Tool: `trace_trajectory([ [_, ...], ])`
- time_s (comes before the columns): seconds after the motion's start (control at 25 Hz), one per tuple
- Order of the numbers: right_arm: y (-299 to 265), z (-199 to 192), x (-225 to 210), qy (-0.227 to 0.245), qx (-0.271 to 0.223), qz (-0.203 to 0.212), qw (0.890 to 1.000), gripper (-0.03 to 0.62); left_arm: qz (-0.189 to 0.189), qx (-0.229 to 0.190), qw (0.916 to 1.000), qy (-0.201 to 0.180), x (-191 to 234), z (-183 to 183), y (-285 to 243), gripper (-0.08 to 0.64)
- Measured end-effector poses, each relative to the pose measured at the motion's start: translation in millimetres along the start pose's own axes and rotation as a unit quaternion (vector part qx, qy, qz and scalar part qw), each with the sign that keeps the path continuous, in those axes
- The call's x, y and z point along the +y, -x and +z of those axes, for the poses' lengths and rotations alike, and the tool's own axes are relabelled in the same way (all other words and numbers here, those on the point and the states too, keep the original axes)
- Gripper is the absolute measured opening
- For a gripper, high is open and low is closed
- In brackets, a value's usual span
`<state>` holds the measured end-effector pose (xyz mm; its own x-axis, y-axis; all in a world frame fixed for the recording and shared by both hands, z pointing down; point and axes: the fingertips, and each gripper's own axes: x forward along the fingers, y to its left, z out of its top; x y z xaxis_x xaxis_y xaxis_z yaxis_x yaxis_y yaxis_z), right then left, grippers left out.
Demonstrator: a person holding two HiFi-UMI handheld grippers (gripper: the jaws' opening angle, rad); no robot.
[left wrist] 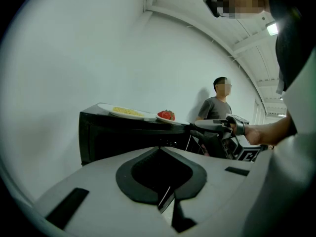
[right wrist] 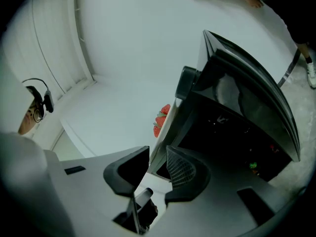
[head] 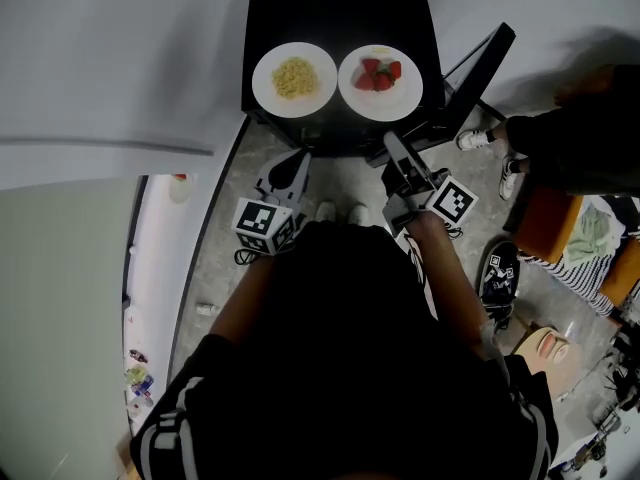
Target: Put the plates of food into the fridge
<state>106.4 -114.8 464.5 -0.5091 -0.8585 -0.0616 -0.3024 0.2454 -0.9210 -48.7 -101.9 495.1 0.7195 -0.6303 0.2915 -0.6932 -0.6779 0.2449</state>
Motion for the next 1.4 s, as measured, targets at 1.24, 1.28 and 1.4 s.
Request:
trace_trajectory([
  [1.24,-32.2,31.5,-15.2,-0.149,-0.045,0.015,0.988,0.129,-0.006,-0.004,0.9997,0.022,5.9,-1.9,-1.0,0.023],
  [1.28,-32.4,30.3,-16.7,-0.153,-0.044,0.012,0.987,0.126,-0.005,-0.003,0.9997,0.022,6.6,-2.5,-0.8,0.023],
  [1.4,-31.8,28.6,-20.5,-0.16,-0.041,0.006,0.986,0.086,-0.004,-0.002,0.9998,0.021,7.6,-2.6,-2.2,0.023],
])
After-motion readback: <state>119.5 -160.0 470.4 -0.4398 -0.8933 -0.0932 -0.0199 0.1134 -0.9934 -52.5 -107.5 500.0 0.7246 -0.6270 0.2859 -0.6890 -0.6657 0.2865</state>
